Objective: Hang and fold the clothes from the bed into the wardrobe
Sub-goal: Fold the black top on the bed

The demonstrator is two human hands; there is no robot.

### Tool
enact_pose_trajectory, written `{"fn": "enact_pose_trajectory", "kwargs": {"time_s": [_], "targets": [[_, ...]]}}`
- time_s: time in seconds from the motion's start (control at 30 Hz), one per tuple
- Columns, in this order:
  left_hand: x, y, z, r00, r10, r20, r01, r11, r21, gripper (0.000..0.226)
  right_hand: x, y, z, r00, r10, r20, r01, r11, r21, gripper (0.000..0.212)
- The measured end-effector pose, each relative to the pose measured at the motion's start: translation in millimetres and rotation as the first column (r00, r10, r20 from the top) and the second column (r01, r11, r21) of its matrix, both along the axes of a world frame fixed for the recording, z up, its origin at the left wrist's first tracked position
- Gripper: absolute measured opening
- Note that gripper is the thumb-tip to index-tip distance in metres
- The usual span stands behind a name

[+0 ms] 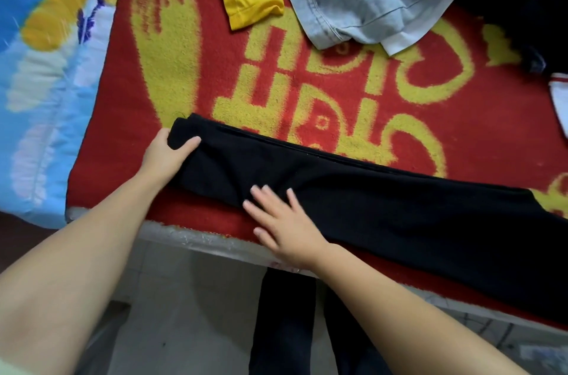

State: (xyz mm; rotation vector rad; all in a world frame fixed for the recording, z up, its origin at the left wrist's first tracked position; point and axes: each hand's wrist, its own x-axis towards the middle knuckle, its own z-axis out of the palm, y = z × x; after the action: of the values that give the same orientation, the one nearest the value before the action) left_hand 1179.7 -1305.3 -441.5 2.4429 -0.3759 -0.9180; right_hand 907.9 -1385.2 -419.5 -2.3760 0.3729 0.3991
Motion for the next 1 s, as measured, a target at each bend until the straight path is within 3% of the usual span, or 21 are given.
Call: {"fn": "enact_pose_trajectory", "kwargs": {"time_s": [0.07, 0.1, 0.13, 0.2, 0.27, 0.3, 0.33, 0.37, 0.43, 0.47, 0.5, 0.53, 0.6, 0.67, 0.73, 0.8, 0.83, 0.9, 0.97, 1.0], "targets": [[5, 5, 5, 0.988, -0.005, -0.158, -0.006, 0.998, -0.069, 0.032, -2, -15, 0, 0.941, -0.339, 0.006, 0.338, 0.937, -0.092, 0.057], [7, 6, 8, 0.972, -0.003, -0.234, -0.022, 0.994, -0.104, 0.03, -3, -22, -1, 0.883, -0.455, -0.118, 0.445, 0.89, -0.1, 0.06], [7, 7, 13, 0.956, -0.002, -0.295, -0.038, 0.991, -0.132, 0.029, -4, -27, -4, 0.838, -0.473, -0.271, 0.462, 0.88, -0.106, 0.063], [4, 2, 29, 0.931, 0.001, -0.365, -0.069, 0.982, -0.175, 0.026, -1, -35, -8, 0.808, -0.354, -0.47, 0.354, 0.931, -0.093, 0.068], [-6, -8, 51, 0.887, -0.026, -0.461, -0.086, 0.972, -0.219, 0.021, 4, -47, 1, 0.797, -0.302, -0.522, 0.376, 0.926, 0.039, 0.066], [-13, -15, 65, 0.853, -0.055, -0.519, -0.086, 0.966, -0.244, 0.023, 6, -54, 11, 0.787, -0.333, -0.52, 0.471, 0.868, 0.157, 0.063], [-25, -23, 81, 0.819, -0.107, -0.564, -0.067, 0.958, -0.279, 0.029, 8, -60, 24, 0.758, -0.386, -0.526, 0.592, 0.745, 0.307, 0.061], [-40, -32, 97, 0.792, -0.187, -0.581, -0.016, 0.945, -0.327, 0.037, 8, -65, 39, 0.709, -0.44, -0.551, 0.7, 0.534, 0.474, 0.063], [-80, -52, 123, 0.75, -0.378, -0.543, 0.162, 0.901, -0.403, 0.059, 7, -74, 67, 0.611, -0.479, -0.63, 0.714, -0.009, 0.7, 0.072], [-106, -62, 131, 0.722, -0.474, -0.504, 0.272, 0.864, -0.423, 0.068, 1, -78, 79, 0.602, -0.481, -0.638, 0.648, -0.172, 0.742, 0.071], [-135, -72, 137, 0.683, -0.559, -0.471, 0.381, 0.822, -0.423, 0.074, -7, -81, 88, 0.588, -0.514, -0.624, 0.618, -0.213, 0.757, 0.065], [-163, -81, 140, 0.636, -0.63, -0.446, 0.48, 0.775, -0.41, 0.078, -18, -86, 94, 0.557, -0.579, -0.595, 0.638, -0.16, 0.753, 0.051], [-211, -94, 138, 0.537, -0.743, -0.4, 0.643, 0.667, -0.376, 0.071, -47, -101, 97, 0.425, -0.768, -0.478, 0.793, 0.062, 0.605, 0.024], [-246, -98, 127, 0.488, -0.806, -0.334, 0.721, 0.588, -0.367, 0.064, -88, -119, 85, 0.271, -0.881, -0.387, 0.917, 0.114, 0.383, 0.007], [-262, -98, 113, 0.584, -0.809, -0.066, 0.743, 0.566, -0.357, 0.058, -125, -133, 72, 0.237, -0.907, -0.349, 0.957, 0.157, 0.242, 0.004], [-269, -100, 89, 0.629, -0.738, 0.243, 0.777, 0.589, -0.223, 0.057, -157, -142, 57, 0.24, -0.913, -0.329, 0.97, 0.209, 0.126, 0.003], [-267, -99, 73, 0.599, -0.737, 0.313, 0.79, 0.608, -0.081, 0.059, -168, -144, 50, 0.244, -0.914, -0.325, 0.97, 0.228, 0.086, 0.008], [-265, -97, 40, 0.506, -0.822, 0.261, 0.793, 0.563, 0.232, 0.064, -181, -141, 35, 0.27, -0.891, -0.365, 0.956, 0.294, -0.012, 0.032], [-264, -91, 12, 0.406, -0.891, 0.201, 0.799, 0.453, 0.395, 0.067, -183, -129, 22, 0.341, -0.873, -0.35, 0.847, 0.446, -0.288, 0.067], [-265, -88, 2, 0.362, -0.907, 0.214, 0.801, 0.421, 0.426, 0.069, -180, -120, 18, 0.423, -0.863, -0.274, 0.747, 0.504, -0.434, 0.077]]}}
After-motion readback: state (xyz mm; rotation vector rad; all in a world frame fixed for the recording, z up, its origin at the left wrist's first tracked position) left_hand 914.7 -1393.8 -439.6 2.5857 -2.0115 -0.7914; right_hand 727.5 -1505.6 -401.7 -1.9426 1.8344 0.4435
